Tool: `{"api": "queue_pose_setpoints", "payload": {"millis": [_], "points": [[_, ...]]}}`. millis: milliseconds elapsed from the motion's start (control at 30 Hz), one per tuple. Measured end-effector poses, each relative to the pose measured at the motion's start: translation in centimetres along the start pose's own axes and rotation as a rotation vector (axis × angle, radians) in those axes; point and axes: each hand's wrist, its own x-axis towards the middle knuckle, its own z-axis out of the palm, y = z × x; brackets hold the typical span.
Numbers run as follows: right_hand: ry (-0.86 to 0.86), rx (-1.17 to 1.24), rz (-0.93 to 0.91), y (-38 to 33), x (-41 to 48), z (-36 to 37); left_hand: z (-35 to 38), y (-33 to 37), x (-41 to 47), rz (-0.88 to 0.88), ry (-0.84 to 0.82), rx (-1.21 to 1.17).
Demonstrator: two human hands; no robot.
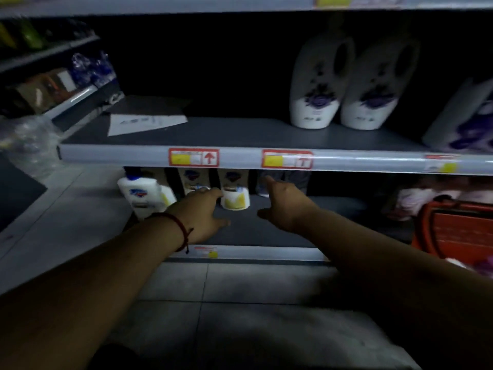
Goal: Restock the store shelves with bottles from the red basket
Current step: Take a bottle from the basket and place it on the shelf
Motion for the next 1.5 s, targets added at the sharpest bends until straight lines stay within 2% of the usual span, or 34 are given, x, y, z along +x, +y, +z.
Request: {"api": "queue_pose_setpoints", "payload": {"millis": [167, 367, 533, 733, 967, 1067, 1200, 1367, 1500], "points": [[0.022, -0.019, 0.045, 8.2, -7.1, -6.0, 1.9, 10.3, 1.4, 0.128, 0.002, 0.031], [0.076, -0.034, 0.239, 18.9, -17.1, -10.9, 6.1, 22.7, 3.1, 0.341, -0.053, 0.029], [0.183, 0.106, 0.482, 25.2, -24.4, -12.2, 9.3, 29.4, 2.2, 0.465, -0.136, 0.040], [0.198, 0.168, 0.640, 30.3, -29.5, -11.1, 12.1, 36.9, 3.1, 0.500, -0.200, 0.027], [0.194, 0.195, 0.710, 36.3, -33.2, -10.6, 17.6, 43.3, 4.4, 0.607, -0.267, 0.086], [0.248, 0.278, 0.741, 38.6, -34.5, -11.4, 19.7, 45.7, 5.0, 0.617, -0.303, 0.085], [0.322, 0.248, 0.803, 41.3, -36.0, -11.7, 22.4, 48.7, 5.9, 0.629, -0.319, 0.060], [0.254, 0.199, 0.941, 44.2, -37.3, -10.9, 25.1, 51.7, 6.9, 0.657, -0.377, 0.095], [0.273, 0.212, 0.976, 45.7, -37.5, -10.7, 26.5, 53.7, 7.6, 0.698, -0.359, 0.049]]}}
